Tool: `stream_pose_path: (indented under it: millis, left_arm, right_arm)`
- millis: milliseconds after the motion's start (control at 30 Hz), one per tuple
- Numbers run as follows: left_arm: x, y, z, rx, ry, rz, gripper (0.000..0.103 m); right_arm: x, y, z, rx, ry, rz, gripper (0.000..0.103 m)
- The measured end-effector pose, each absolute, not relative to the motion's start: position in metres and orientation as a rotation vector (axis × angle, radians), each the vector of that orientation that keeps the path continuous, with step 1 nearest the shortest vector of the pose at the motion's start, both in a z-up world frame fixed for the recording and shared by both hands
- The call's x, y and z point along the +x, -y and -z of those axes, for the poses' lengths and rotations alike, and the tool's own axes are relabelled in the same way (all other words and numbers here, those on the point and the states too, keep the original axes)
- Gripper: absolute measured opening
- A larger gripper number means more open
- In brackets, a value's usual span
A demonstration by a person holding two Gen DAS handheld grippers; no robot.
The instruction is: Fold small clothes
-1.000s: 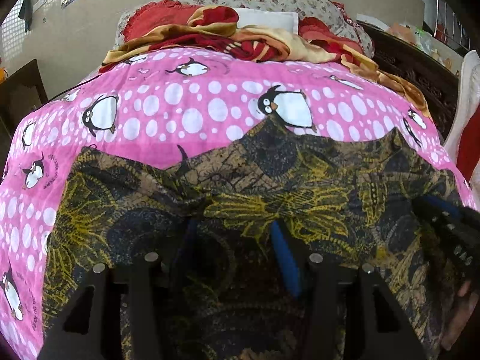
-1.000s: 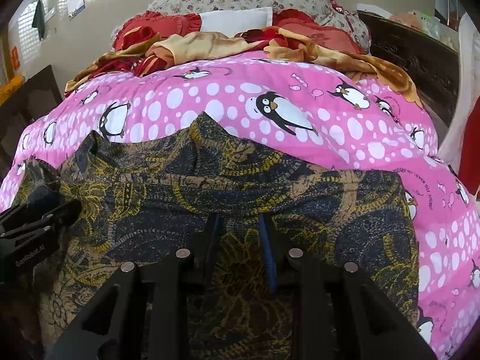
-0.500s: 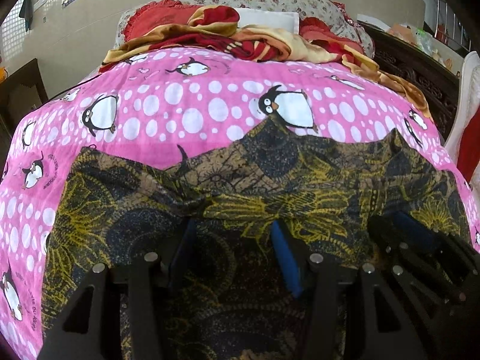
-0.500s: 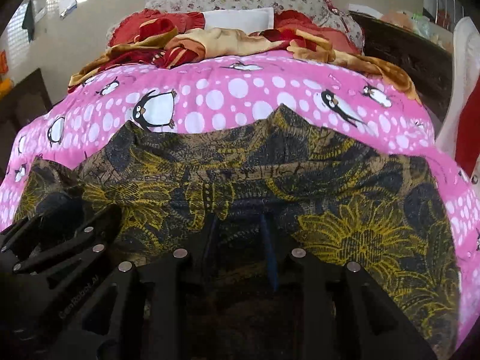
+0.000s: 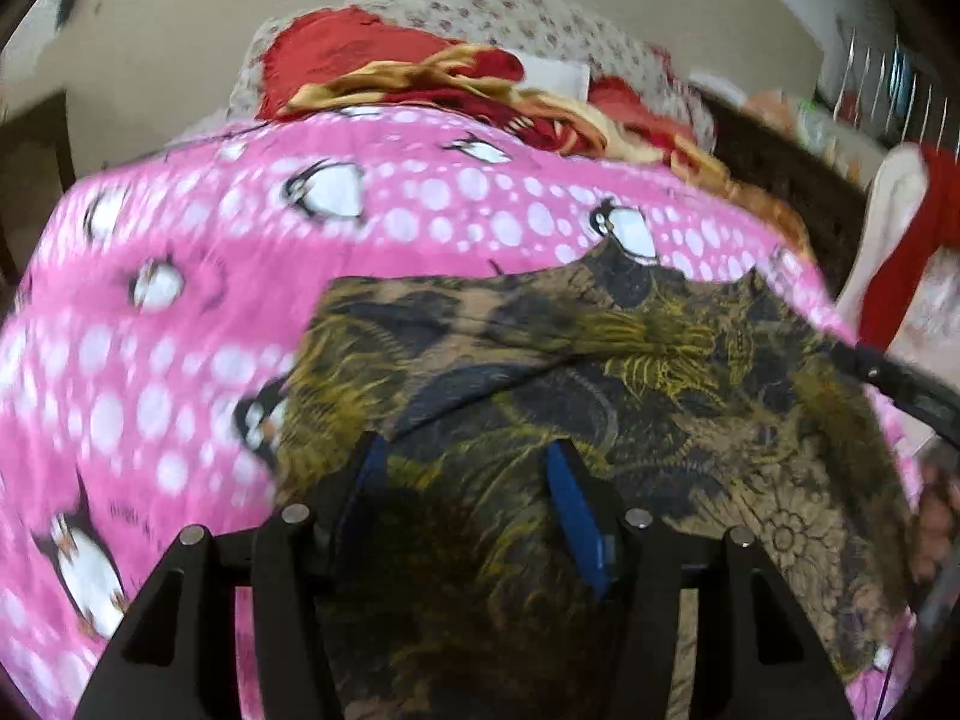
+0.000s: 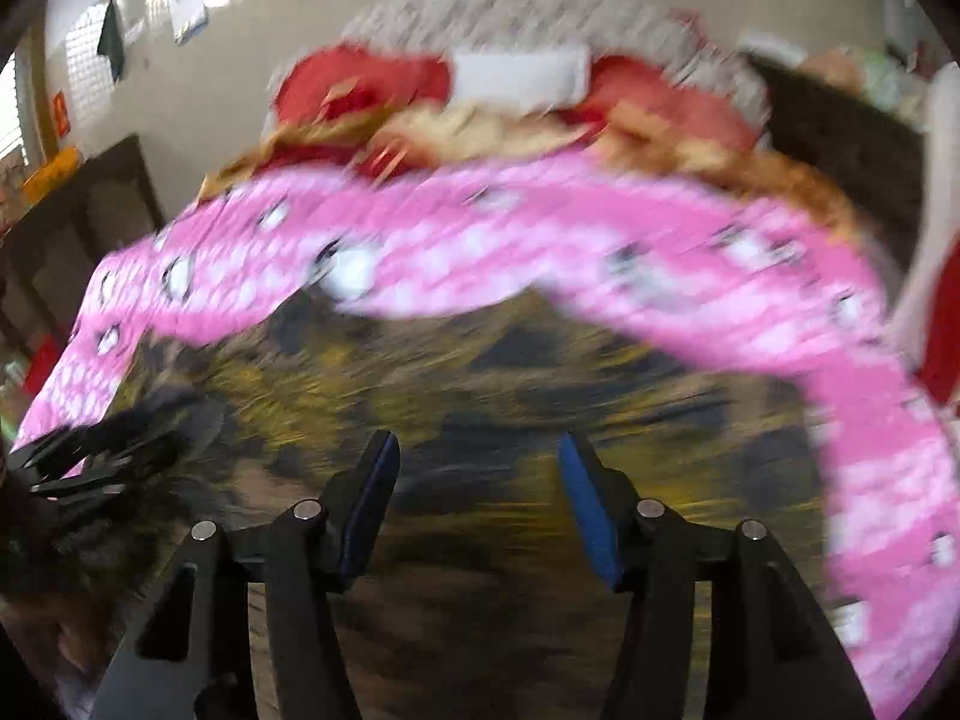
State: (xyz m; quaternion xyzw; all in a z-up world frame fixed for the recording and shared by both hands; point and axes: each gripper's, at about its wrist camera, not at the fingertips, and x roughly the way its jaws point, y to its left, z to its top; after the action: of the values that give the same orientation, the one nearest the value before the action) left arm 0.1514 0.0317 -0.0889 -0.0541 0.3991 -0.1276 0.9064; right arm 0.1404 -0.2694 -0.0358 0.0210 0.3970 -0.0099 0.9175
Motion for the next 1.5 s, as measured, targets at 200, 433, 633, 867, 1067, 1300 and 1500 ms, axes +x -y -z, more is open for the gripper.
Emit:
stream_pose_path:
  millis: [200,433,633,867,1067,1300,1500]
  left_arm:
    - [0.158,-0.024,0.090,-0.091,-0.836,0.225,0.066]
    - [0.160,-0.026,0.075,-0.092,-0.850,0.243,0.074]
    - [0.115,-0.066,0.049,-0.263,-0.799,0.189,0.074]
    - [0.033,-0.080,0.049,-0.325,-0.851,0.266,0.074]
    - [-0.017,-0.084,0.059,-0.374,-0.902,0.312,0.074]
    - [-0.024,-0.092,0.092,-0.537,-0.949,0.385,0.078]
    - [-0.004,-0.092,0.094,-0.695,-0.936,0.450,0.099]
  right_arm:
    - [0.162,0.369,0.088,0.268,-0.935,0.052,0.063]
    - [0.150,0.326,0.058,0.047,-0.940,0.073,0.064]
    - [0.139,0.239,0.024,0.053,-0.830,-0.111,0.064]
    - [0.183,0.110,0.056,0.073,-0.943,-0.476,0.021]
    - [0.216,0.092,0.090,0.008,-0.968,-0.349,0.019]
    - [0.192,0.088,0.069,-0.137,-0.920,-0.347,0.019]
    - [0.162,0.099,0.082,-0.168,-0.882,-0.331,0.032]
